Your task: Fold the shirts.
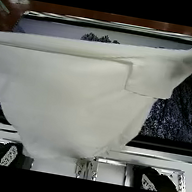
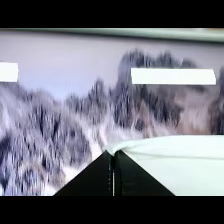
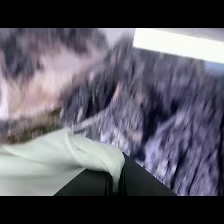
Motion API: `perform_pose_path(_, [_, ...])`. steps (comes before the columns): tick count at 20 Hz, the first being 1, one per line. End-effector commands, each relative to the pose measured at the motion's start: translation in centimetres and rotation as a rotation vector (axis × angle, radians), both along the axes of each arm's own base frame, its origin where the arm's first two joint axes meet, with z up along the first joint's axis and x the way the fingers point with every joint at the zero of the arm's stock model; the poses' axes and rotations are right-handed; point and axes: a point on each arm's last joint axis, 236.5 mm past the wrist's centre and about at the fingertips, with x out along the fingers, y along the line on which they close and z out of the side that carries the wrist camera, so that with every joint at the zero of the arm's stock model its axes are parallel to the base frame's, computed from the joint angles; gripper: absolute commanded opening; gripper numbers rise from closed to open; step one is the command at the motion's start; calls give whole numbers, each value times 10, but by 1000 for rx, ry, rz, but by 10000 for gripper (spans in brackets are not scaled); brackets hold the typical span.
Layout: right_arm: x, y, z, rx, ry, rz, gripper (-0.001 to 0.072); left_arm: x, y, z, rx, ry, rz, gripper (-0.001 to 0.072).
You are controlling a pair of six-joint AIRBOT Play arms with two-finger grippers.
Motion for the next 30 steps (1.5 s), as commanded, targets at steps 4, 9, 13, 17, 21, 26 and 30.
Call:
perform_pose_path(4, [142, 27, -225, 153, 365, -109, 60, 82, 41, -190, -151, 431, 63, 38])
perform_pose_path(9, [231, 73, -295, 446, 266, -136, 60, 156, 68, -255, -222, 446, 129, 39])
perform_pose_path(13, [251, 89, -325, 582, 269, -177, 61, 188, 48, -314, -378, 528, 112, 39])
perform_pose_path(17, [232, 105, -348, 628, 403, -166, 117, 179, 11, -369, -469, 724, 89, 138])
perform_pose_path(21, [190, 75, -308, 518, 503, -44, 641, 107, 37, -375, -406, 1015, 64, 547])
perform_pose_path(26, [91, -65, -279, 284, 735, -212, 640, 6, 91, -356, -549, 1147, 129, 549])
perform_pose_path(30, [68, -78, -286, 495, 787, -258, 641, -47, 61, -398, -806, 1115, 155, 654])
